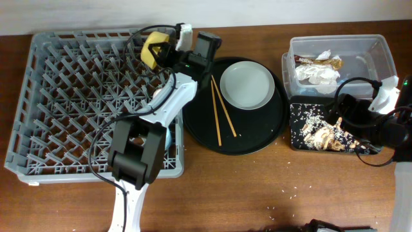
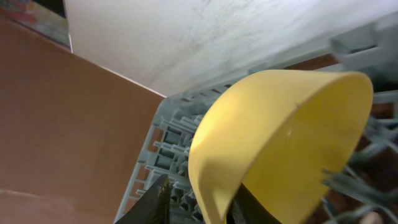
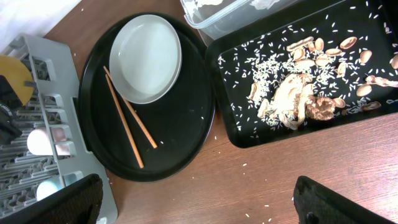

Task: Sort waste into correct bins and load items into the dishwasher rack
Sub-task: 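Set the yellow bowl upright in the back of the rack, then move the left gripper to the white plate edge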

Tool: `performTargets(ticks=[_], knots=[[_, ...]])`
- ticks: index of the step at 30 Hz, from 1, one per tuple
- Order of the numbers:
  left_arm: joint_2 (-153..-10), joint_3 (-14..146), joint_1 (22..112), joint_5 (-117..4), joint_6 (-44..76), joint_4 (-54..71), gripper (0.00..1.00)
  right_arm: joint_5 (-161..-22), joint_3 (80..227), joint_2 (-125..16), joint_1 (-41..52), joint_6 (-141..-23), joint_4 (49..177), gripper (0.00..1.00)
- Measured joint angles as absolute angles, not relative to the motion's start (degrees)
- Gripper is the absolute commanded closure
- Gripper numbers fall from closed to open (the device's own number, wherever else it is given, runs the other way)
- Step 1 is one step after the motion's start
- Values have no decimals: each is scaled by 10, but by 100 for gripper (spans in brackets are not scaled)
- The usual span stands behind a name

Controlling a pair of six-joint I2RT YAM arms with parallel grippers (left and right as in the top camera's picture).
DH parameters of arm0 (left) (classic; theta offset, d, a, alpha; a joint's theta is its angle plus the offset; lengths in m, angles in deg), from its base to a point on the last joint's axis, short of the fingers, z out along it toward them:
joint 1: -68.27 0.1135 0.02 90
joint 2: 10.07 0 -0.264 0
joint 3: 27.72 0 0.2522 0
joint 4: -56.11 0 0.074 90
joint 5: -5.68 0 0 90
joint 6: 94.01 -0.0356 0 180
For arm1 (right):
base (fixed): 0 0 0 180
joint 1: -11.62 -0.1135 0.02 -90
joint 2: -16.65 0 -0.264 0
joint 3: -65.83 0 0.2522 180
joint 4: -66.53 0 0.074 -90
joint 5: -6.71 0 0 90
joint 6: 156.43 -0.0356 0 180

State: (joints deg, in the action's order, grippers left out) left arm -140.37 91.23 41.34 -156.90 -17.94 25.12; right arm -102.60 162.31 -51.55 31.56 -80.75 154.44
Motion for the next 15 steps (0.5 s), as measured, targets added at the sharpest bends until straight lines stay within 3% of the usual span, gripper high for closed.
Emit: performTargets(ticks=[2,7,15], knots=[[-1404,912,408,-1567,-179,251,62,-1026,1623,-516,316,-808,1544,2],[-1404,912,407,-1563,-179,251,54,-1026,1623,-516,316,-808,1544,2],[-1404,913,387,-1520,-179,240,53,-1026,1623,-516,316,-808,1544,1]])
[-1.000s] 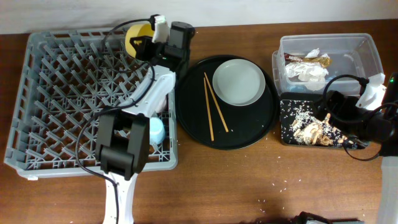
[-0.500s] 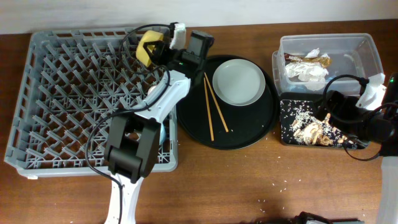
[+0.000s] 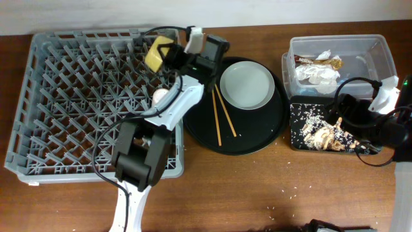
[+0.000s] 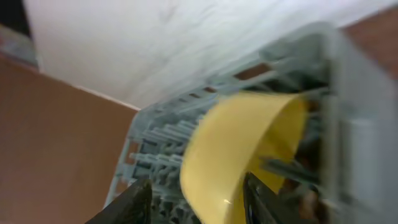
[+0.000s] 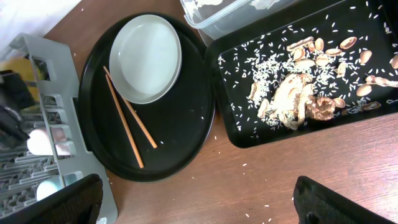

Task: Sort waste into correct bins and load items into the dishwasher rack
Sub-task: 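Move the left gripper to the white plate edge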

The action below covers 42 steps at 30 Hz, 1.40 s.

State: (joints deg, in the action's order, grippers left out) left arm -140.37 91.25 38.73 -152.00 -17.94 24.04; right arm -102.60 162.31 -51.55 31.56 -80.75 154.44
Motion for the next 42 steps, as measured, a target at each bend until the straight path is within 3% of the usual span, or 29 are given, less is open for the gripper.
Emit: performTargets(ticks=[8,11,18,24,37,42], knots=[[-1404,913,359,-1439,-179,190,50,-1026,1623,-516,316,-808,1544,1],[-1400,913,360,-1392,-177,177,44,-1026,1623,-516,316,-808,1544,2],[-1327,966,362,-1047,-66,62,42,-1026,1623,-516,316,-808,1544,2],[-1313,985,362,-882,15,-14,42,-1026,1623,-516,316,-808,1544,2],[-1419,984,362,-834,136,-14,44,-1026,1623,-516,316,-808,1544,2],[-1434,984,362,-838,169,0,55,-1026,1623,-516,316,-808,1544,1]])
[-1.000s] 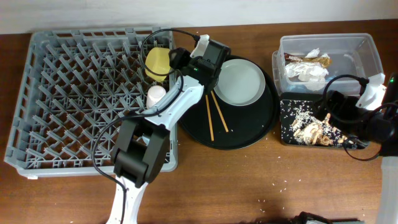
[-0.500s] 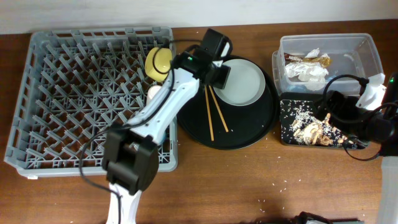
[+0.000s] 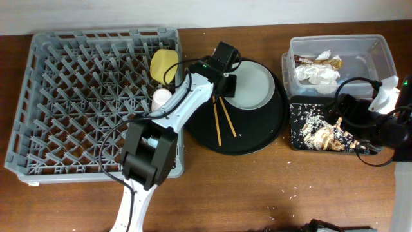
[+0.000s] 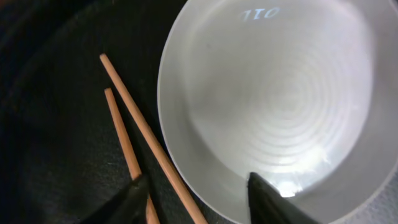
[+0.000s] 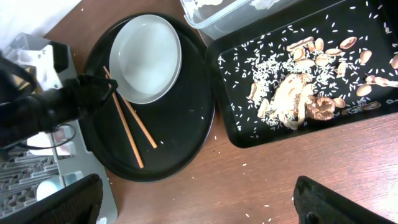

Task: Sort waste into correct bins and load items into the dishwasher rack
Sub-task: 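Move the left gripper to the white plate edge, then grasp the white plate and lift it off the black tray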

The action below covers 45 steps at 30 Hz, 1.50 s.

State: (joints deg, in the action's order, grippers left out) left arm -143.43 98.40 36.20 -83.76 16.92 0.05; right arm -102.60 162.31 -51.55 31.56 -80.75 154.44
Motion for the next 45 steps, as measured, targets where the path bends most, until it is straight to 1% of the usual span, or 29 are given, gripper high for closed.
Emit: performTargets(ticks=[16,21,23,25,26,30,34,36,40,45], knots=[[-1468,983,349,-838,184,15,58,-1026,1623,-516,316,-808,1544,2],[-1480,984,344,-839,188,17,72,-1026,1623,-516,316,-807,1544,1],[-1482,984,344,-841,190,17,82,-1026,1623,-516,316,-807,1544,1],[-1482,984,344,-843,193,20,97,-1026,1623,-516,316,-808,1544,1],[-1483,984,344,-843,195,26,99,-1026,1623,-516,316,-808,1544,2],[-1483,990,344,-837,199,29,99,-1026,1623,-516,316,-807,1544,1],[-1483,1027,345,-837,195,-29,99,-1026,1623,-516,316,-808,1544,2],[-1483,1073,345,-839,180,-64,99,-1026,1623,-516,316,-808,1544,1],[-1475,1166,348,-878,146,-127,99,-1026,1623,-516,316,-808,1544,2],[-1422,1252,360,-941,91,-176,100,-1026,1623,-516,316,-808,1544,2]])
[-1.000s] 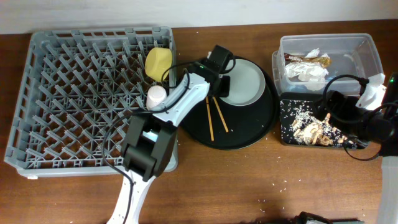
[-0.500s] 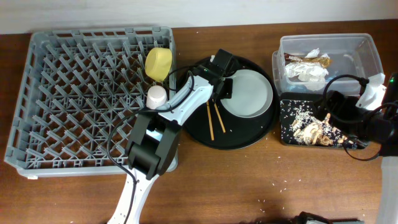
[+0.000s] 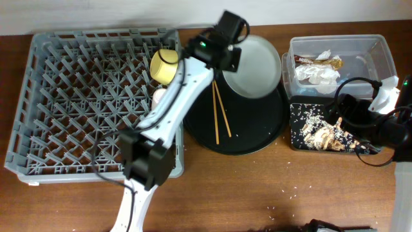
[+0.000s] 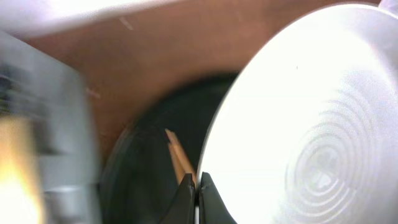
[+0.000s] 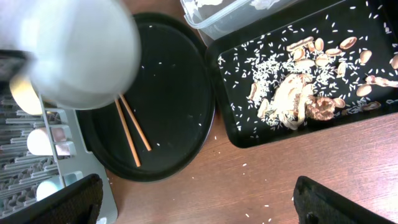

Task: Sort waste into correct bins and load items into the dishwasher rack
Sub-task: 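Grasp the white plate and lift it off the black tray, then stand the white plate upright in the rack slots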

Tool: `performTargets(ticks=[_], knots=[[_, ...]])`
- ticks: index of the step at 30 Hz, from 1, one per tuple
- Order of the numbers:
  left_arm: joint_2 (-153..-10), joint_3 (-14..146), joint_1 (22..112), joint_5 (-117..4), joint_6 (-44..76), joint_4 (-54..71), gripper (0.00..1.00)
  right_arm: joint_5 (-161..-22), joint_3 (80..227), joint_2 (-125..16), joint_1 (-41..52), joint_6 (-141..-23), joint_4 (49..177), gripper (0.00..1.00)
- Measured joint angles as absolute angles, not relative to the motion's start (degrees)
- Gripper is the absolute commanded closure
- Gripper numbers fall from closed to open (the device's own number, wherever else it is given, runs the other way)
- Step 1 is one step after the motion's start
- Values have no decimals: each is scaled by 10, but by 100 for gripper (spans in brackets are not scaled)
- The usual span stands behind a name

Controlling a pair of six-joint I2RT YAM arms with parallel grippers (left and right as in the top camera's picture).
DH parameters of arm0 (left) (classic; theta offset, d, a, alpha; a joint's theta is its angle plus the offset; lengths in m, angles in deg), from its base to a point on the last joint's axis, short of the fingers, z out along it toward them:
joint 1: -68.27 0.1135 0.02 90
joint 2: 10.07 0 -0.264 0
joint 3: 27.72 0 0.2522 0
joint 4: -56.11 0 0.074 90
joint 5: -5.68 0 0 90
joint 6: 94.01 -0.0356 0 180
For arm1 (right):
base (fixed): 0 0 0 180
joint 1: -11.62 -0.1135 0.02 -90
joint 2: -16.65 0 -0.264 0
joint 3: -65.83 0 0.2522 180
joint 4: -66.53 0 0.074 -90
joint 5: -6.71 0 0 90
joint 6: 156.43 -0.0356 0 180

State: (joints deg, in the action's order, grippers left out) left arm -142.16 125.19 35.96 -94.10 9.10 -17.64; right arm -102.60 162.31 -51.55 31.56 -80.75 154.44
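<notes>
A white plate hangs tilted above the back of the round black tray. My left gripper is shut on its left rim; in the left wrist view the gripper pinches the plate by its edge. Two wooden chopsticks lie on the tray. A yellow bowl sits in the grey dishwasher rack at its back right. My right gripper is open, high over the table's front, holding nothing.
A clear bin with wrappers stands at the back right. In front of it a black rectangular tray holds rice and food scraps. White cups stand along the rack's right side. Rice grains dot the table.
My left gripper was open just over the plate lying on the round tray. Now it is shut on the plate's rim and the plate is raised and tilted, toward the tray's back edge.
My left gripper first held the yellow bowl over the rack's back right corner, then had it low among the pegs. Later the bowl sat in the rack and the gripper was open over the plate. Now it holds the plate up. The right arm stayed still.
</notes>
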Motion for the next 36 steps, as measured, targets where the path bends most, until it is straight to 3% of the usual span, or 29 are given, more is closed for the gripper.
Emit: performTargets(ticks=[7,14,24,36], knots=[[-1320,1285,409,-1105,-19,-205,100,-1026,1623,-516,316,-808,1544,2],[-1312,1273,462,-1327,-122,-208,100,-1026,1623,-516,316,-808,1544,2],[-1316,1149,567,-1382,-143,-92,100,-1026,1623,-516,316,-808,1544,1],[-1317,1025,578,-1386,-154,24,100,-1026,1623,-516,316,-808,1544,1]])
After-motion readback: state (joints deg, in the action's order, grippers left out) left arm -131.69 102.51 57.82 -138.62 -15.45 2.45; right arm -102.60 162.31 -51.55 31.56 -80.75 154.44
